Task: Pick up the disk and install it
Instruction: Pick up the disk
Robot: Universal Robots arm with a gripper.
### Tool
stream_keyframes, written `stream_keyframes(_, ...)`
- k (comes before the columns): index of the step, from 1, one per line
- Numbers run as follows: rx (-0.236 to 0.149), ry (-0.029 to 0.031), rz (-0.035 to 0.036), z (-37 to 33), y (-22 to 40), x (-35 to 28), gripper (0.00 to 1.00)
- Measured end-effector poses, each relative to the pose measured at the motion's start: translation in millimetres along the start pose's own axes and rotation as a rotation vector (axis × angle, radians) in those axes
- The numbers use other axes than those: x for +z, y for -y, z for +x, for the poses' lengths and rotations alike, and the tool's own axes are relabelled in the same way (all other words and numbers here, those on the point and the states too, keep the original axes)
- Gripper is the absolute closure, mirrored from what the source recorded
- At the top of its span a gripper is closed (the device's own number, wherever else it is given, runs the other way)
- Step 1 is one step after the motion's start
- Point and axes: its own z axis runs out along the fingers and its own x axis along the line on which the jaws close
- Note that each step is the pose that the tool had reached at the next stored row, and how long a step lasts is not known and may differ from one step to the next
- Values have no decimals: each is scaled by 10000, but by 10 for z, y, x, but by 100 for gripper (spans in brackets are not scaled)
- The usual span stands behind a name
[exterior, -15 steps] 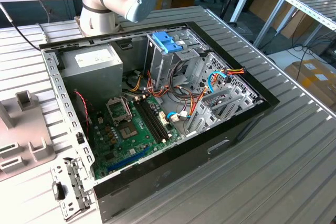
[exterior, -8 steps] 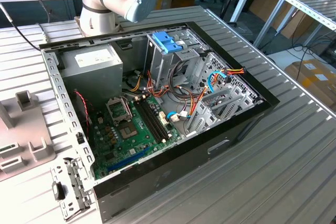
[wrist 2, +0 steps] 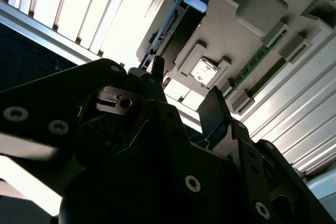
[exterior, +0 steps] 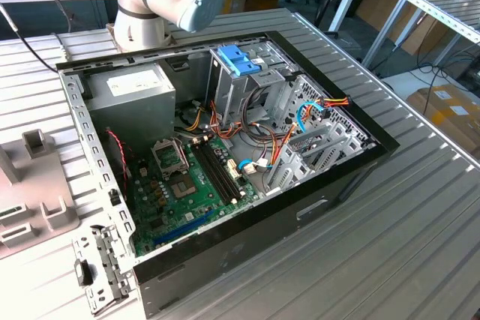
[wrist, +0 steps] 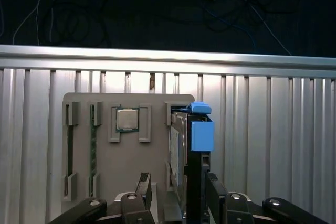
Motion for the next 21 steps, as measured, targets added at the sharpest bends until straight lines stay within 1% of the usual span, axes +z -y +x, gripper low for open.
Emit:
stream_keyframes(6,0,6,0,-45,-7,13,46)
stream_keyframes(15,-1,15,2,-73,-107,44,46)
stream_keyframes(21,-1,21,2,-109,-135,72,46)
